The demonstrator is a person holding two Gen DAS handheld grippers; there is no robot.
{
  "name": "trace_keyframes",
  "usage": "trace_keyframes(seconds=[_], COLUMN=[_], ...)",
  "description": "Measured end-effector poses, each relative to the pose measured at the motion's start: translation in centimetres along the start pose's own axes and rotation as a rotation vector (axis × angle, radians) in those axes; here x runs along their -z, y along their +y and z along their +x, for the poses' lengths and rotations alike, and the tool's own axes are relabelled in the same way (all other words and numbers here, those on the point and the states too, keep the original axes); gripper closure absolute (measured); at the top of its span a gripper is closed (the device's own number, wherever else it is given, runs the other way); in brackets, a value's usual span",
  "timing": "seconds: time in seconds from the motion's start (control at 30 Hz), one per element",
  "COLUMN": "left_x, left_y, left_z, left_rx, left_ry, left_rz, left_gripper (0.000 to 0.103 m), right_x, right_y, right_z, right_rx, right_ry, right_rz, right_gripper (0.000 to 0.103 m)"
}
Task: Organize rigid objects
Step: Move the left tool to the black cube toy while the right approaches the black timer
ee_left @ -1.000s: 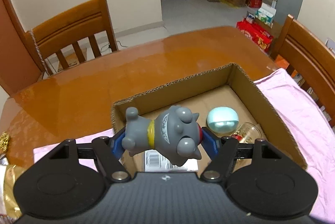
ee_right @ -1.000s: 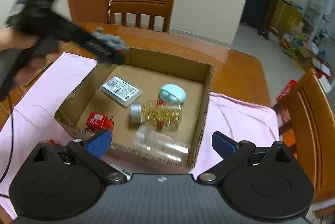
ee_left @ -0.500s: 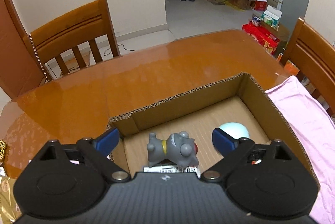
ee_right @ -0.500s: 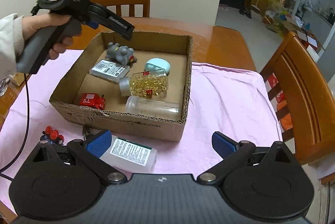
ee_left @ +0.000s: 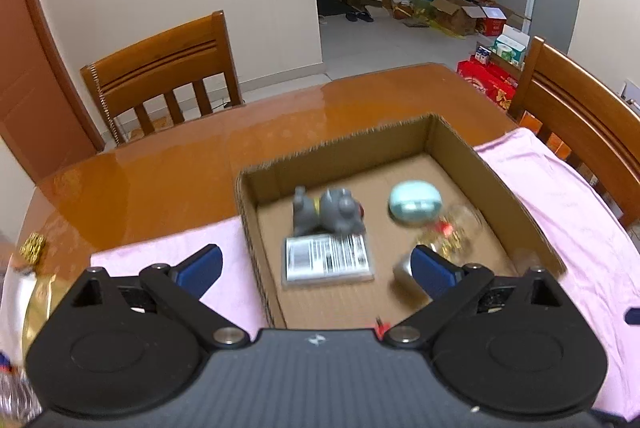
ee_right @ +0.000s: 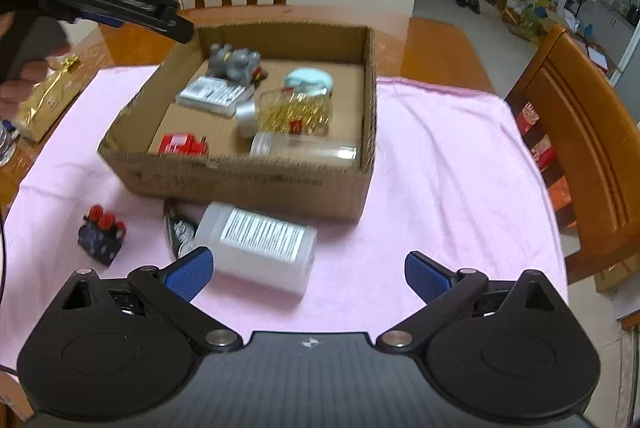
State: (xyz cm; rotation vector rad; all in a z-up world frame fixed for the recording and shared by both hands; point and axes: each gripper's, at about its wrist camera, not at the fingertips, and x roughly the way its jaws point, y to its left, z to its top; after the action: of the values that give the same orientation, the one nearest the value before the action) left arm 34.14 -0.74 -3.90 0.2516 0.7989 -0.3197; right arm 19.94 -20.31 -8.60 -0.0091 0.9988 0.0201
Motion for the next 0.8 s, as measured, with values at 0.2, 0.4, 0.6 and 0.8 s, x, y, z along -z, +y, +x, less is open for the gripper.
trace_keyframes(seconds=[0.2,0.4,0.6,0.8], left_x=[4.9,9.6,12.5,13.5], left_y=[0.1,0.7,1.9,4.0], left_z=[-3.0,-3.1,-2.6,-1.9], left_rx=[-0.022,-0.039,-0.097,-0.119], left_ry=[0.007,0.072,0.092,0.097], left_rz=[-0.075,-0.146,-0.141,-0.13], left_gripper=[0.002,0.002,0.002,0.002], right_x=[2.2,4.1,5.1,5.0], right_y=[0.2,2.1,5.4,9.0], right_z=[0.9,2.6,3.6,5.1], right_rx=[-0.028,-0.037,-0.048,-0.022], right_ry=[0.038,0.082,0.077,0.047], right_rz=[0.015,-0.01,-0.015,0.02], right_gripper=[0.0,0.0,0.0,0.0])
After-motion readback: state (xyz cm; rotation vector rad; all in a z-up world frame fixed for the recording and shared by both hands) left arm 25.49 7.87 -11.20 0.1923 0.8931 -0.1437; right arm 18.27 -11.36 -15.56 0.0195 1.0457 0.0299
